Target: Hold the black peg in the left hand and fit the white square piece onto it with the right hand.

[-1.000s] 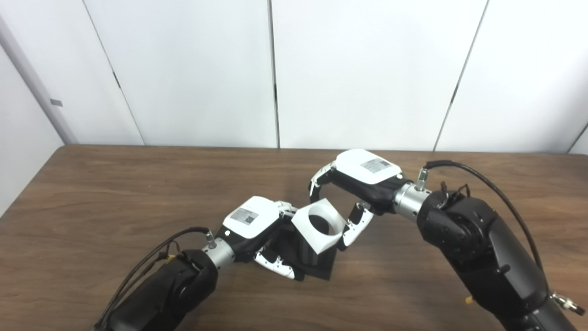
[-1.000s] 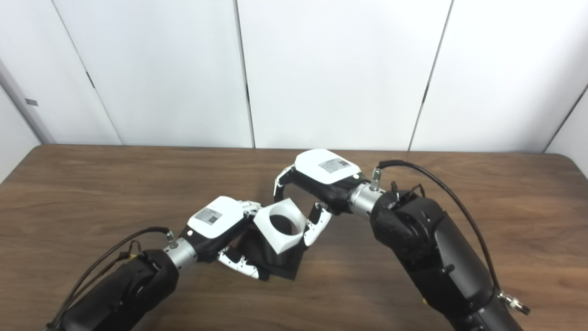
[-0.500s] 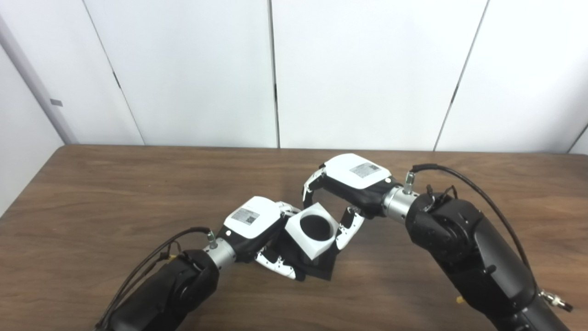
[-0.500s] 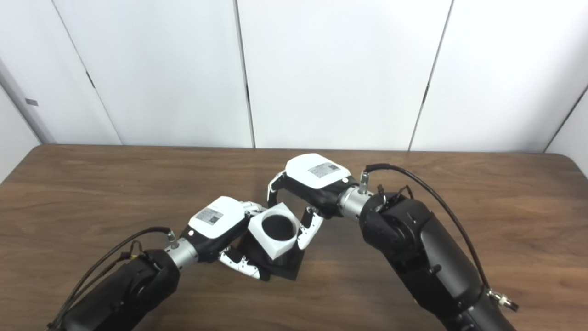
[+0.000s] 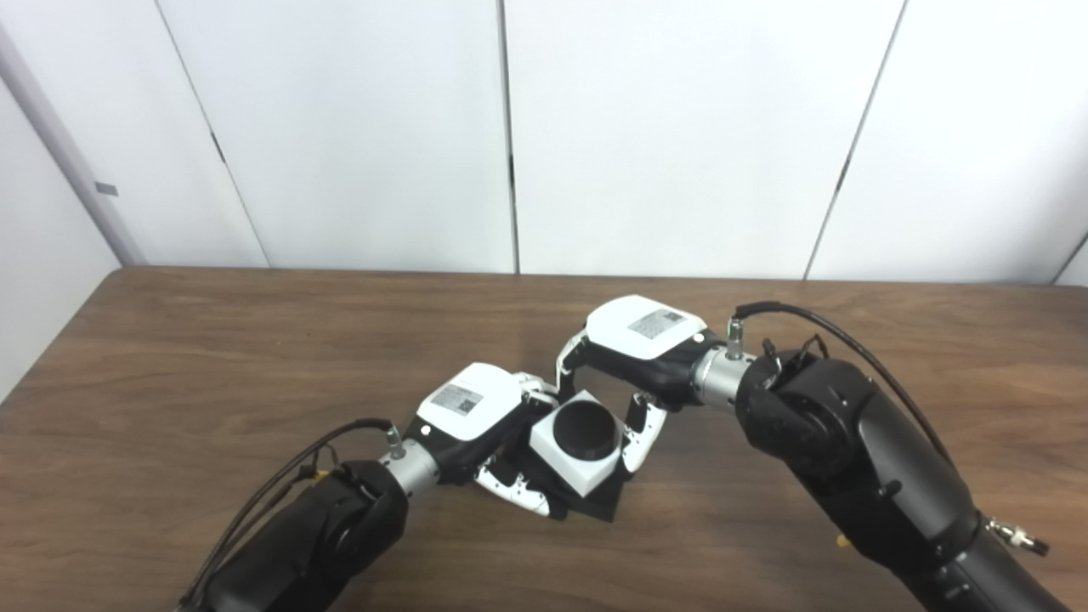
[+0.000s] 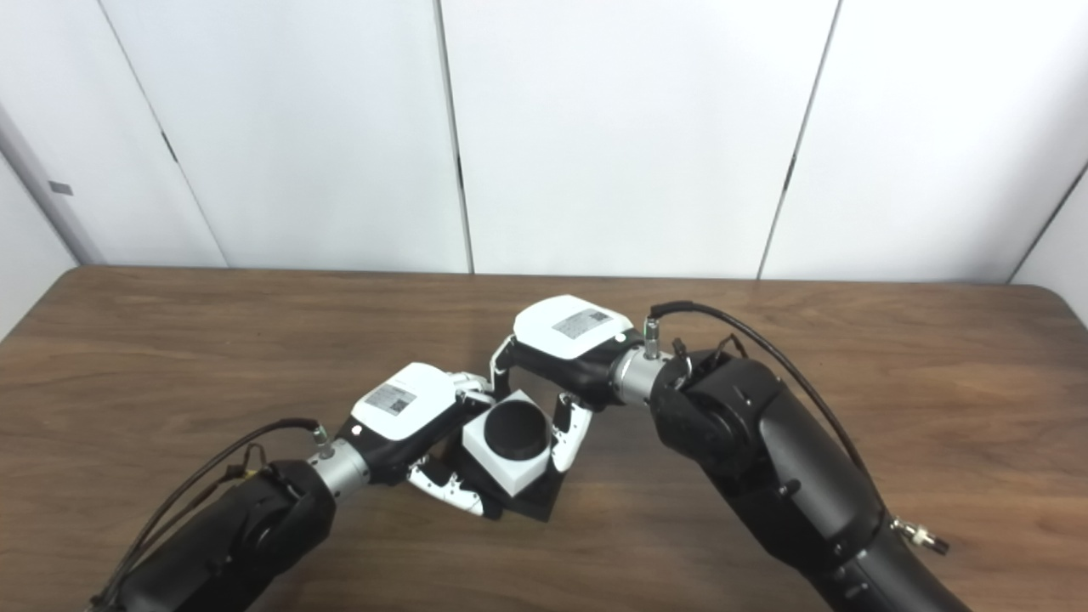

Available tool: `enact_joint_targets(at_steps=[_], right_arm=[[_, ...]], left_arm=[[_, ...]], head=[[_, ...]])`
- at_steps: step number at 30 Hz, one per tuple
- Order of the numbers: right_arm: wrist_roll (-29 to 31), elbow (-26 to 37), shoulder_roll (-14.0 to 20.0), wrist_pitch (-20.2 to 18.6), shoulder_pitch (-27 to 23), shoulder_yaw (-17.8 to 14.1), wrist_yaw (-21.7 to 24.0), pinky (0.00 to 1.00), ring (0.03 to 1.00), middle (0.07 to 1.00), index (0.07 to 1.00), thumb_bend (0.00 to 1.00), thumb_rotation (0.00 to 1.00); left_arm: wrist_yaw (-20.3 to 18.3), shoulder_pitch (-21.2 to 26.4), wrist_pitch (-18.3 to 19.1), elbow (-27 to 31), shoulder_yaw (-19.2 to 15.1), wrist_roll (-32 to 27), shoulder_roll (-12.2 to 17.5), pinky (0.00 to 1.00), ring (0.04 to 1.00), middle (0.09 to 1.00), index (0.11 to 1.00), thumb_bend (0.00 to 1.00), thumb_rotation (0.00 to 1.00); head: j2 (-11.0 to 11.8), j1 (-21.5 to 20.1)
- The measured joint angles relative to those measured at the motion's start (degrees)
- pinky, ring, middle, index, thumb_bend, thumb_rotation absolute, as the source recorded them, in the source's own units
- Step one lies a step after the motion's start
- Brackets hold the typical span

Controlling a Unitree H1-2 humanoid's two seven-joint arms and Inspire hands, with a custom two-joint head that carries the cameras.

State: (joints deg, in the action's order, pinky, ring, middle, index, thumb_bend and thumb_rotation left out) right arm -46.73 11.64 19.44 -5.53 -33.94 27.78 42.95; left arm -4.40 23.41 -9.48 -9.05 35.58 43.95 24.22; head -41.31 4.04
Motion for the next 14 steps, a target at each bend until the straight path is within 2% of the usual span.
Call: enact_joint_targets(at_steps=[3,14], right_arm=[[0.17,0.01,0.39,-0.53,0.15,-0.02,1.12,0.92,0.843,0.804,0.704,0.93,0.39],[1.22,0.19,0.55,-0.53,0.18,-0.74,1.37,0.94,0.853,0.833,0.760,0.93,0.36]], left_arm=[[0.00,0.01,-0.02,0.00,-0.01,0.00,-0.01,0.75,0.834,0.801,0.492,0.52,0.08],[0.01,0.07,-0.02,-0.02,-0.04,0.17,0.00,0.76,0.840,0.801,0.492,0.52,0.08]], head=[[-0.09,0.00],[-0.18,-0.35]])
